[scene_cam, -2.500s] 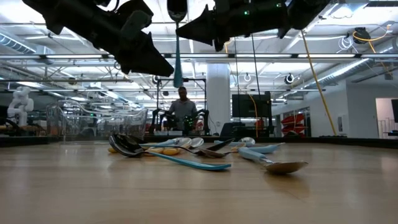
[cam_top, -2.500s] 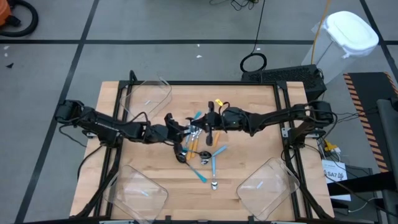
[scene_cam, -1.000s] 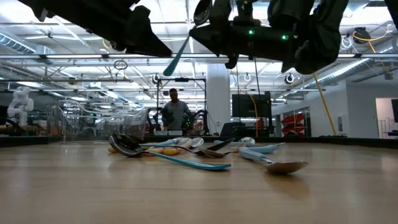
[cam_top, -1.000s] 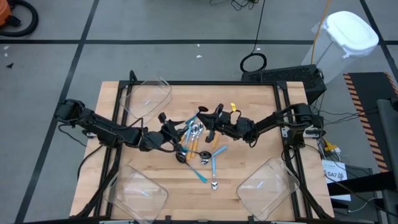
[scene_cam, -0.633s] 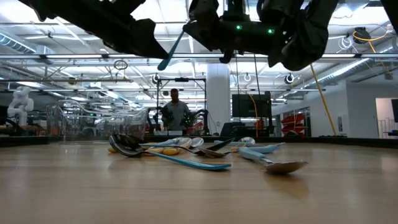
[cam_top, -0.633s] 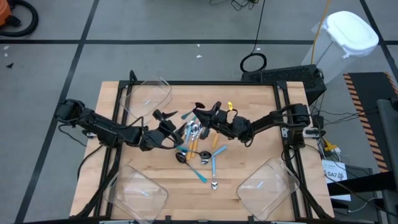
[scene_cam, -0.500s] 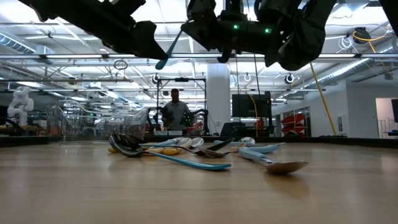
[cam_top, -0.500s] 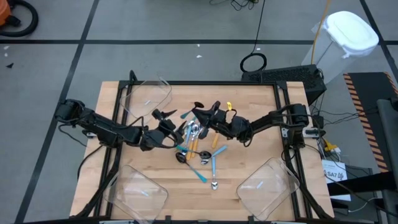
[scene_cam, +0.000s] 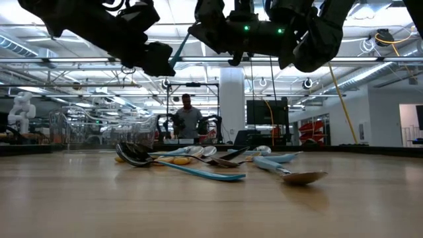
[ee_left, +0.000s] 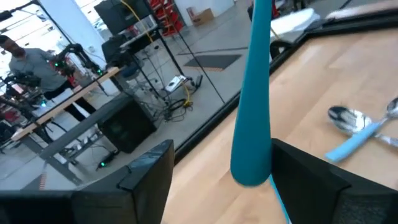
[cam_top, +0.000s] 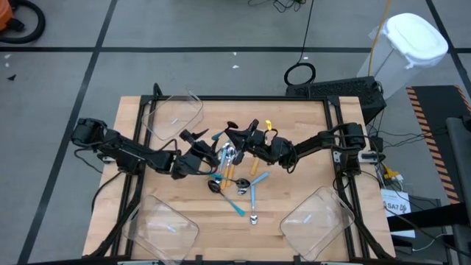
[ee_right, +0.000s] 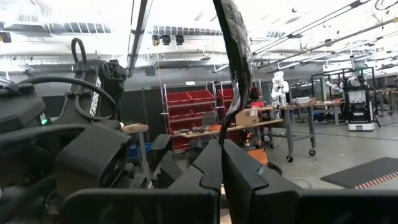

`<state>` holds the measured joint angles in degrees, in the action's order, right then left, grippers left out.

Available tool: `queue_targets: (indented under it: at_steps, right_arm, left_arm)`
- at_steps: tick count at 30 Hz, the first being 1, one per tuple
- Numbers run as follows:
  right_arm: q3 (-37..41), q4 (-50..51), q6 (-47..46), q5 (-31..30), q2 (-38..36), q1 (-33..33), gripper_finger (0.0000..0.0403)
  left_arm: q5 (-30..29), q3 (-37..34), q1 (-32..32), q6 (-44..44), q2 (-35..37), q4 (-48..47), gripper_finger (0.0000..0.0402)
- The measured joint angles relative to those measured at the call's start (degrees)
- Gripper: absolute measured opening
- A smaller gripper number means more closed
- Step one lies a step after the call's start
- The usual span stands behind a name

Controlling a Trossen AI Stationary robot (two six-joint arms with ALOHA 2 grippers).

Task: Sort silverware by color (type)
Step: Put the blue spoon into the top left transparent bin

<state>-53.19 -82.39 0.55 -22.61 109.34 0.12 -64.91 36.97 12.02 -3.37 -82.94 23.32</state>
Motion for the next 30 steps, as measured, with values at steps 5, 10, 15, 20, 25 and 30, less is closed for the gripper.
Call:
queue_targets:
  at_steps: [5,10,15,20,25,30]
  right_arm:
    - [0.0,0.4,0.3,0.0,0.0,0.0,0.0000]
    - [0.0,0.4,0.2,-0.1,0.0,0.0,0.0000]
    - [0.0,0.3,0.2,-0.1,0.0,0.0,0.0000]
    - [0.0,-0.1,0.2,-0.2,0.0,0.0,0.0000]
    - [0.0,-0.1,0.2,-0.1,0.0,0.0,0.0000]
    - [0.0,-0.1,0.2,-1.5,0.0,0.0,0.0000]
  left_arm:
    - [1.0,0.0,0.0,-0.5,0.0,0.9,0.0240]
    - [3.0,0.0,0.0,-0.3,0.0,1.0,0.0224]
    - [3.2,0.0,-0.8,0.7,0.0,1.2,0.0206]
    - [3.4,0.0,-1.2,0.9,0.0,2.1,0.0191]
    - [5.9,0.0,-1.2,0.9,0.0,4.0,0.0180]
    - [6.5,0.0,-1.2,0.9,0.0,3.9,0.0175]
